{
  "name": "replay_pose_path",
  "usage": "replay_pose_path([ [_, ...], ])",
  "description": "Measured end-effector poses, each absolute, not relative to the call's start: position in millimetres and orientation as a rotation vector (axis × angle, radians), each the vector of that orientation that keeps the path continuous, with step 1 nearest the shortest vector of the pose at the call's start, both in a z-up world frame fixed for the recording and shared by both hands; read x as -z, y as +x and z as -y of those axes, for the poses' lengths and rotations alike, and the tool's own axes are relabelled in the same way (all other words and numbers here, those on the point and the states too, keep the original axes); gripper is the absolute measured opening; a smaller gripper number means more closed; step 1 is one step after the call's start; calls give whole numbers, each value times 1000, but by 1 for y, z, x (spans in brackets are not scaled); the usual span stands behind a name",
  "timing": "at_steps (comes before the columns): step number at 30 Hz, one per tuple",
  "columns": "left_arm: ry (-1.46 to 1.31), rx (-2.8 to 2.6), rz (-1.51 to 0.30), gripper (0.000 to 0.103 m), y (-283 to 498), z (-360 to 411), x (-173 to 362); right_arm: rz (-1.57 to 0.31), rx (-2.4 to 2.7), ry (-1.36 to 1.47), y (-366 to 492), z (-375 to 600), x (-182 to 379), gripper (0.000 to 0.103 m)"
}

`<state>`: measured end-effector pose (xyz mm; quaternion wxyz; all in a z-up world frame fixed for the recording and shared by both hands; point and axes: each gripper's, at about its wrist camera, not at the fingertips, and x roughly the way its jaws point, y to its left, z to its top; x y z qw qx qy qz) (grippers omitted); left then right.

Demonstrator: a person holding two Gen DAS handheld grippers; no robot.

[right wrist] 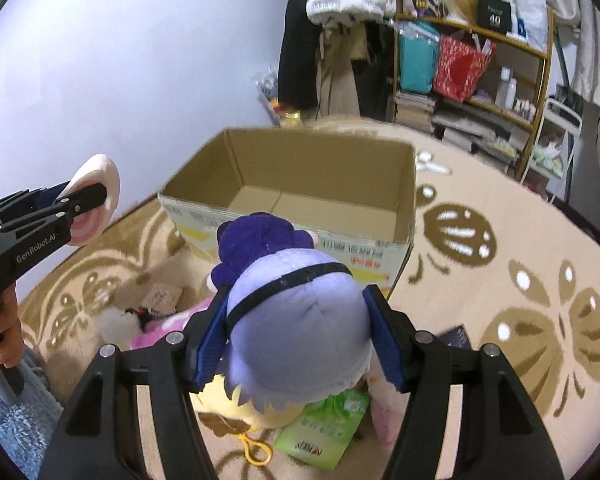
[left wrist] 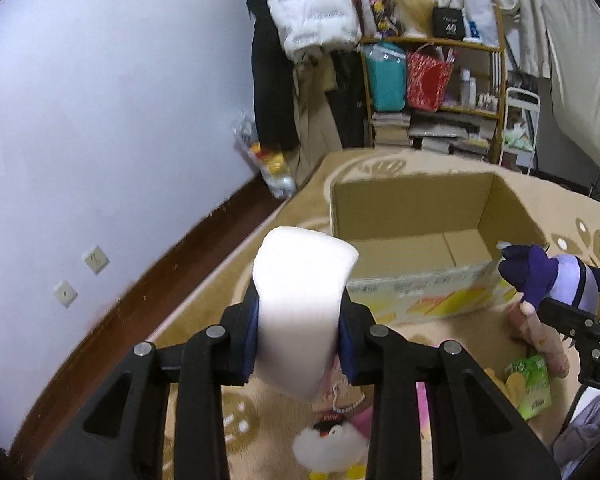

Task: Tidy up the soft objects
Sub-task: 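Carry the cushion and doll into the box and open both tools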

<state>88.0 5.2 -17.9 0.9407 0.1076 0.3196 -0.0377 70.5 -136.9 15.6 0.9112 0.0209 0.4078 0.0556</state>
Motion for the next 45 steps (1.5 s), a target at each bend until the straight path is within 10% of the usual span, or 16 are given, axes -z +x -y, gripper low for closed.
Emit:
replay_pose_path([
  [45, 327, 196, -742, 35, 193, 73, 62, -822, -109, -40, 170, 167, -3, 69],
])
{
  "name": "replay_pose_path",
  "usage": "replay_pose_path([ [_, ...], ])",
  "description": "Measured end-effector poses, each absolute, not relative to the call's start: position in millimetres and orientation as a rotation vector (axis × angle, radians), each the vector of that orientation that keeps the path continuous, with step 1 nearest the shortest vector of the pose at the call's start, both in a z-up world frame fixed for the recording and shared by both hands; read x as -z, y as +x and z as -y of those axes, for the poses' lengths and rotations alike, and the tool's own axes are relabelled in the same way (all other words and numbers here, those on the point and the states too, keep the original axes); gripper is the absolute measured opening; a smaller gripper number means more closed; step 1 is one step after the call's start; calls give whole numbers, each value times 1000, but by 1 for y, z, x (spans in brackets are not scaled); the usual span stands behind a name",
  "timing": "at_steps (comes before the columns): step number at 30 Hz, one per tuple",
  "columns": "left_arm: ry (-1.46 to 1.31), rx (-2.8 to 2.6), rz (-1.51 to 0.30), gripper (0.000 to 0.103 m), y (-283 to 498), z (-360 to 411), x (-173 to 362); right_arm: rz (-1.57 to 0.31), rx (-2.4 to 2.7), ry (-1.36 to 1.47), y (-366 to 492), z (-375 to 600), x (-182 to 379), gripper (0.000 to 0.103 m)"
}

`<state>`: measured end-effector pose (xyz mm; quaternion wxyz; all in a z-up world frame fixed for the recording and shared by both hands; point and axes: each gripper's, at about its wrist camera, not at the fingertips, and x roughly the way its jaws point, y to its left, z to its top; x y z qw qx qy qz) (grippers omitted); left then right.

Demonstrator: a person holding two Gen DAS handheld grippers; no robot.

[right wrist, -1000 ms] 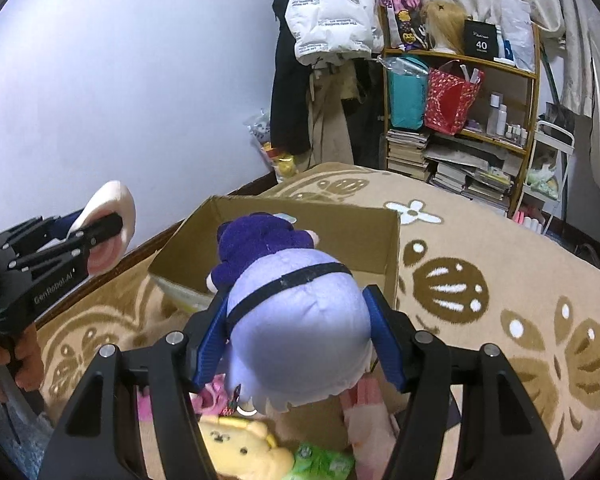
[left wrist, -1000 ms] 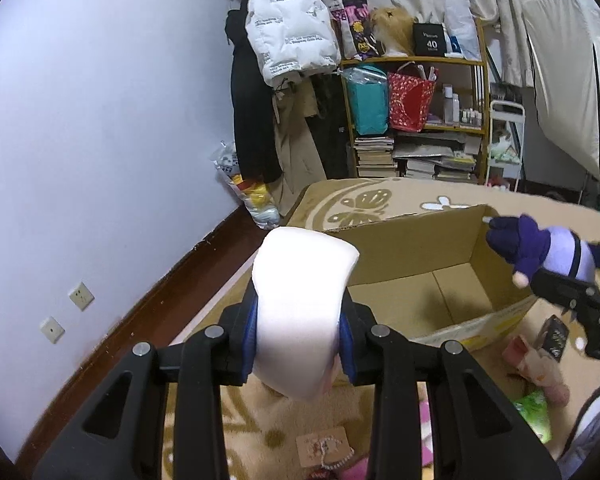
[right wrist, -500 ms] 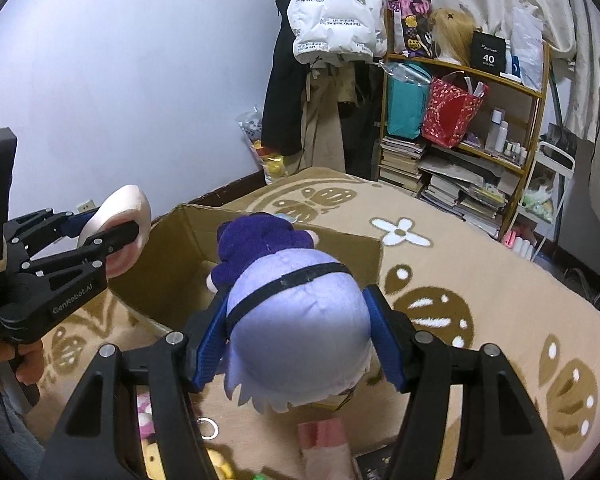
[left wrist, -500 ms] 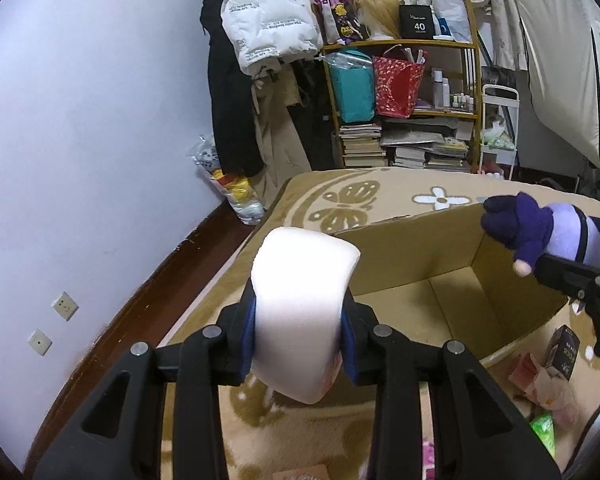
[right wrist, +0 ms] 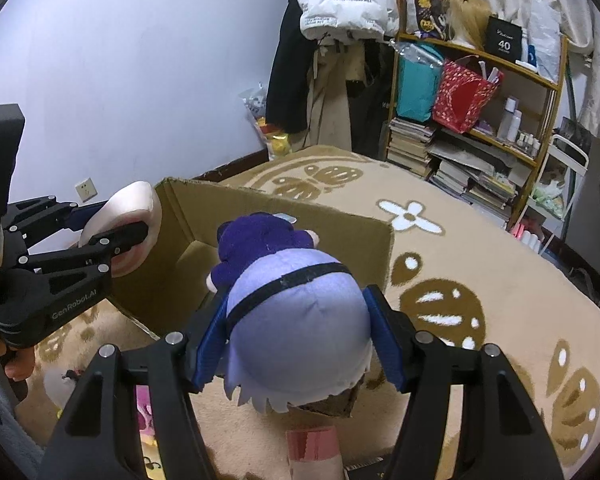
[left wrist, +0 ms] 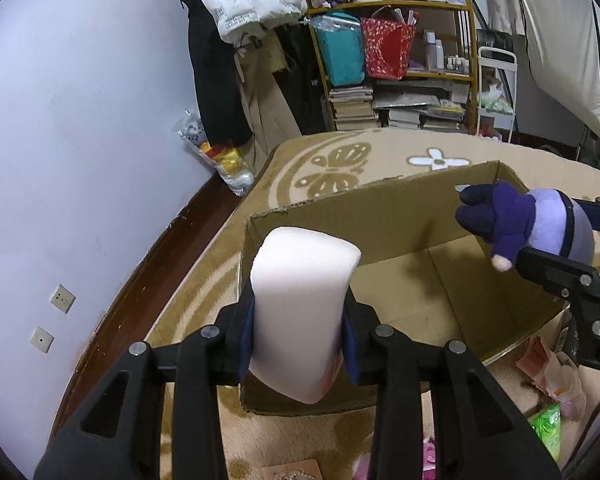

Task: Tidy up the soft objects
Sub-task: 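Carry the cushion and doll into the box and open both tools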

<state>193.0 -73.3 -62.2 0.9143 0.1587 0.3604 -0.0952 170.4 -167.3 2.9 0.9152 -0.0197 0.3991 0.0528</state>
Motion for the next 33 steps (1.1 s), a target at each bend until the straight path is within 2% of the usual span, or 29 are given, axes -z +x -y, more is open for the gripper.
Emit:
replay_pose_path([
  [14, 367, 191, -806, 38, 199, 79, 82, -913, -122, -48, 180, 165, 17, 69],
  [25, 342, 194, -816, 47, 201, 75, 81, -916, -125, -55, 178, 165, 18, 70],
  [29, 350, 195, -791, 57, 197, 76, 76, -921, -124, -62, 176, 162, 18, 71],
  [31, 354, 200, -782, 59, 195, 76, 73, -921, -124, -64, 176, 161, 19, 75],
  [33, 354, 201, -778, 68, 193, 76, 71, -916, -133, -61, 174, 159, 18, 78],
])
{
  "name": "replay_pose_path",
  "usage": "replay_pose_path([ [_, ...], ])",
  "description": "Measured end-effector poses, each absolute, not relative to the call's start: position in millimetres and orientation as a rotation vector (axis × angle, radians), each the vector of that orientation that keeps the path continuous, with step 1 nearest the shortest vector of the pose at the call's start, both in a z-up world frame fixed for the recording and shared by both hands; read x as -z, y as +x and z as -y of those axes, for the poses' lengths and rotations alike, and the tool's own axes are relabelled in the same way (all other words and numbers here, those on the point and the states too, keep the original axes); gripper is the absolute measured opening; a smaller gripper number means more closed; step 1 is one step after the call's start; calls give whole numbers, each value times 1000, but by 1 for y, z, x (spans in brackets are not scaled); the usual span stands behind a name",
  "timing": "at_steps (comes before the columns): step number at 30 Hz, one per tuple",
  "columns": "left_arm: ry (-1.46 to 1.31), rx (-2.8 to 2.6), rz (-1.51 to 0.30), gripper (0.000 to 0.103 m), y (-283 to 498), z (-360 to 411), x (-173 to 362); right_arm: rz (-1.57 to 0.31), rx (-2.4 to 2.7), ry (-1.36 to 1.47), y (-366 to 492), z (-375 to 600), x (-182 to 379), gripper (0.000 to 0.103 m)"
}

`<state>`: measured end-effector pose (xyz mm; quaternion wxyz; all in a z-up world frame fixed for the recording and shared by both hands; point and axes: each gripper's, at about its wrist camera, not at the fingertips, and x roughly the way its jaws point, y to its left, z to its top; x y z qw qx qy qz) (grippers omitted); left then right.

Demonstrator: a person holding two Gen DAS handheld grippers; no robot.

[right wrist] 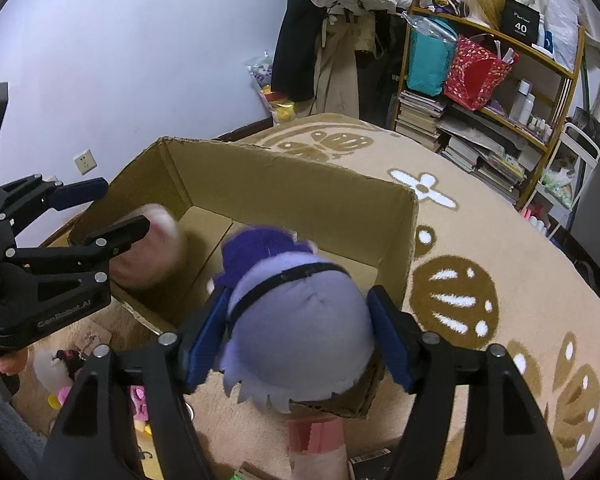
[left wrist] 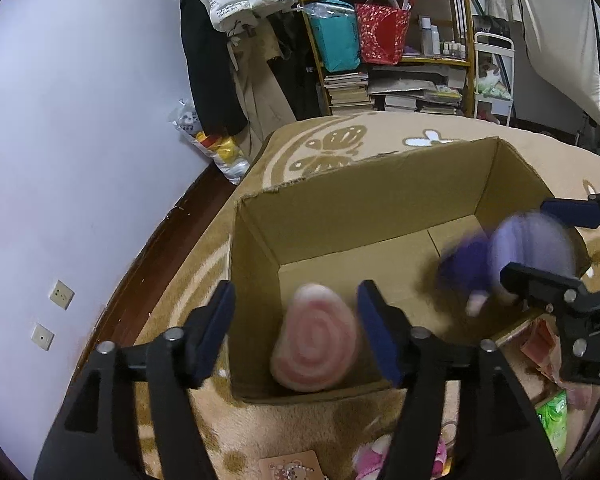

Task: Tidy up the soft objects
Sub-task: 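Carry the cushion and doll into the box and open both tools, then withdraw both tools from the box toward the remaining items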

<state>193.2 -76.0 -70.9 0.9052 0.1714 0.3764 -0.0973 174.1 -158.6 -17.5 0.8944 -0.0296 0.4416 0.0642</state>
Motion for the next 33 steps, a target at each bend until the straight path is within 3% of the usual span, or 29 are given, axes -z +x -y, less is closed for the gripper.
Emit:
replay_pose_path([
  [4, 348, 201, -774, 74, 190, 73, 68, -897, -132, -83, 170, 153, 15, 93],
  [6, 336, 201, -773, 83, 189, 71, 65, -895, -126, -92, 169, 152, 13, 96],
  [13, 317, 186, -758, 97, 182, 61, 52, -891, -119, -82, 165, 151, 7, 100],
  [33, 249, 121, -769, 102, 128, 22, 25, -829, -33, 91, 116, 189, -38, 102],
])
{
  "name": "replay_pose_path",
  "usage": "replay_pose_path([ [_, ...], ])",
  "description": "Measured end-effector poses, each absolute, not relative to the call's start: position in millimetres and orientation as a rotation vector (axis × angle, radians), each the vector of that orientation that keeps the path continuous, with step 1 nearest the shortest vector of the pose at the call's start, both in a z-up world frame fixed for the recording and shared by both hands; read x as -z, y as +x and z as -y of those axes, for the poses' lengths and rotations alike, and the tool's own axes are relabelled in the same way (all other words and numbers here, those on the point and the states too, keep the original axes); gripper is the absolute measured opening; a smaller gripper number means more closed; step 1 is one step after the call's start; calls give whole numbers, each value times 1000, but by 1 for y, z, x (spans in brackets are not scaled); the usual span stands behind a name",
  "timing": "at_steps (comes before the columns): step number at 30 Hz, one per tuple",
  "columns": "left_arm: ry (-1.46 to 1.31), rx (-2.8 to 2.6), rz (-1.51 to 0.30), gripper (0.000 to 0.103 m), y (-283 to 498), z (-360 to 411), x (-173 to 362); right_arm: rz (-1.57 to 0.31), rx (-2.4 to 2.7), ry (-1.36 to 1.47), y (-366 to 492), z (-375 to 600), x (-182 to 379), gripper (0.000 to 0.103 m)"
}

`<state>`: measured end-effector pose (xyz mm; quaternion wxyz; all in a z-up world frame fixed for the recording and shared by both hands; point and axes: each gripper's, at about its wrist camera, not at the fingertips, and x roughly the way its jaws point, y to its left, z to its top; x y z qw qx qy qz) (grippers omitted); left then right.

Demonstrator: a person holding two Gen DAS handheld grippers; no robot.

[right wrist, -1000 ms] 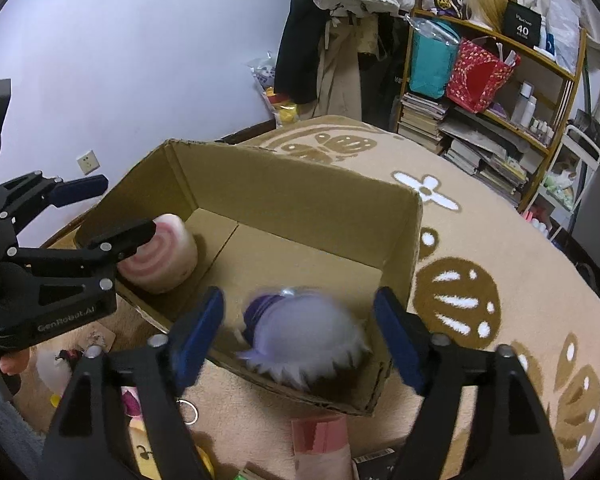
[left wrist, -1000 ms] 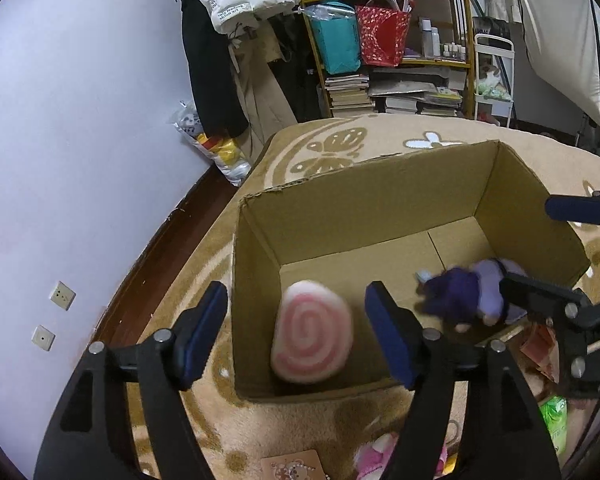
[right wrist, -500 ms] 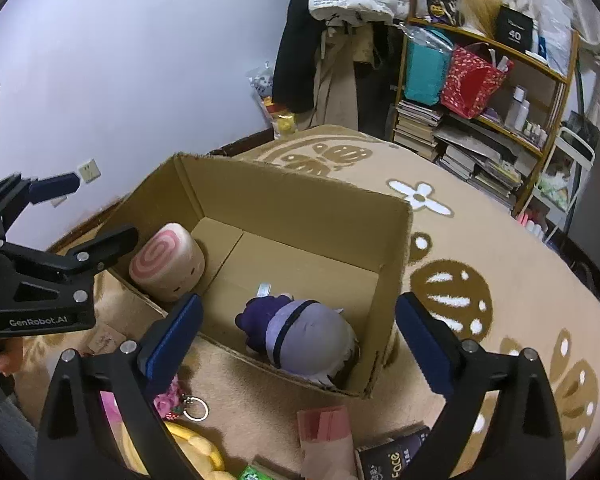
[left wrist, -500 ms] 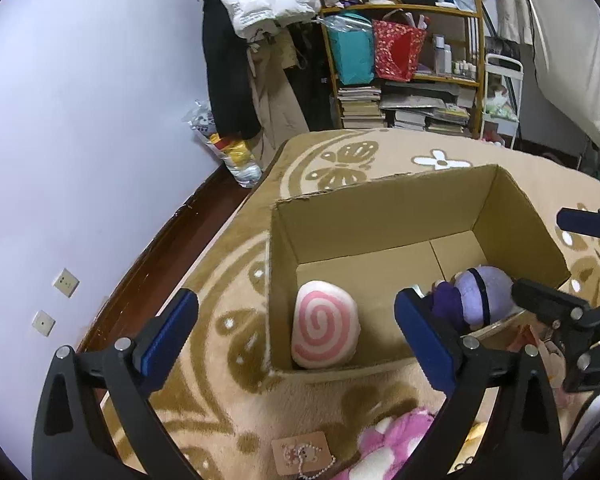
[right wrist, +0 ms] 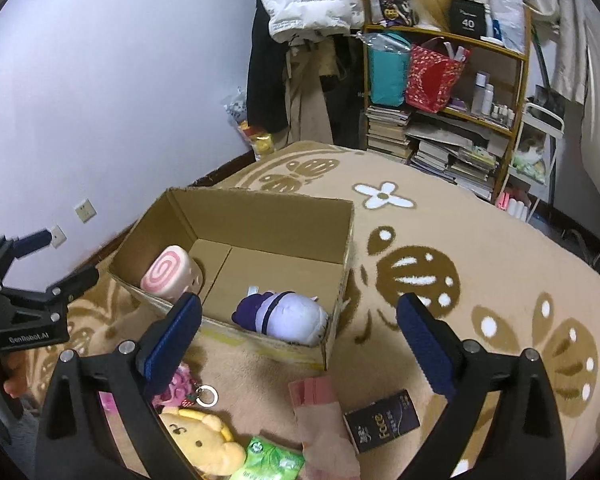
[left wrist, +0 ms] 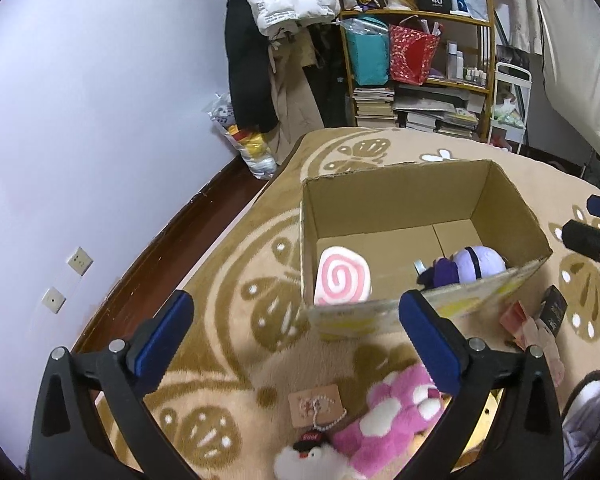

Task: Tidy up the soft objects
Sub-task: 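Withdraw both tools from the box toward the remaining items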

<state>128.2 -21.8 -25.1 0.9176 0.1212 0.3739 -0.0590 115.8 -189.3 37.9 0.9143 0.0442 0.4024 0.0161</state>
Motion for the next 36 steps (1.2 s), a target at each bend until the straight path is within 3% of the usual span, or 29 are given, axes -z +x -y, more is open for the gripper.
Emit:
replay_pose_path([
  [15, 79, 95, -852, 101, 89, -18, 23, -826, -1, 150, 74, 191, -43, 102],
  [25, 58, 62, -992, 102, 93, -27, 54, -936, -4, 175, 74, 194, -11, 101],
  [28, 71, 60, -1031, 102, 97, -25, 65, -978, -5, 183, 78, 195, 2, 91],
  [32, 79, 60, -1093, 102, 102, -22, 80, -1024, -2, 207, 81, 197, 19, 88],
  [36, 75, 73, -1141, 101, 104, -22, 90, -1083, -12, 239, 86, 200, 36, 68],
])
